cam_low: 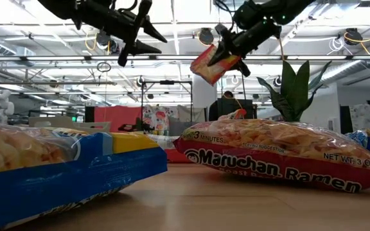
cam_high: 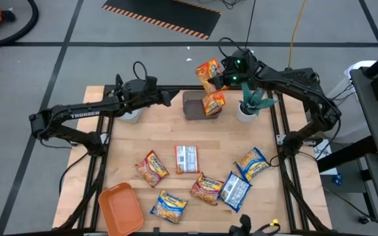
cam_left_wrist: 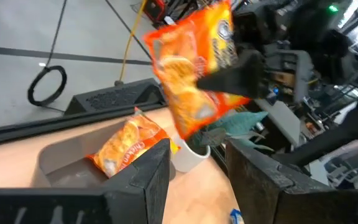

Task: Sort Maruchan noodles
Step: Put the bottom orange noodle pack into the black bin

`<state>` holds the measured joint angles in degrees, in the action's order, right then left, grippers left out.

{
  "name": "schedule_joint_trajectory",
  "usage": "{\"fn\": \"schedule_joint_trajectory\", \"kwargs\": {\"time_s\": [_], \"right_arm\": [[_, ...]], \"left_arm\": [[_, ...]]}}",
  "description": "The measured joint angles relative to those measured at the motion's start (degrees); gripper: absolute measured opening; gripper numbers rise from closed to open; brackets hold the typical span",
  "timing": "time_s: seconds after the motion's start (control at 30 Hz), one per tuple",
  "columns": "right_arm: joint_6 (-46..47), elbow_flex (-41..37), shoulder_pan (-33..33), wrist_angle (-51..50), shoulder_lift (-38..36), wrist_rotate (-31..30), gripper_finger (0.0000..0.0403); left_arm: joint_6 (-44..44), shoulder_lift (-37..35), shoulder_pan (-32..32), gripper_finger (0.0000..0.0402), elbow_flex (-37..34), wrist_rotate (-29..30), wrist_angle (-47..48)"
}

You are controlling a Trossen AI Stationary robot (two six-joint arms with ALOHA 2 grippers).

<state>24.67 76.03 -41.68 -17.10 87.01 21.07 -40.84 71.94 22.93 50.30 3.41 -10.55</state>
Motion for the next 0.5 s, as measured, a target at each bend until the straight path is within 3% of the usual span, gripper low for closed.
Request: {"fn": "schedule_joint_trajectory", "kwargs": {"time_s": [0.27,0.5], "right_arm": [[0.82,0.00,-0.36,2.01,5.26,0.08,0.0130],[8.52,-0.02,0.85,1.40,8.89,-0.06,0.0130]], "left_arm": [[0.42,0.02,-5.02,0.0159,0.00,9.34,0.04],[-2.69,0.02,-8.84,0.0159,0.00,12.05,-0.02]]}}
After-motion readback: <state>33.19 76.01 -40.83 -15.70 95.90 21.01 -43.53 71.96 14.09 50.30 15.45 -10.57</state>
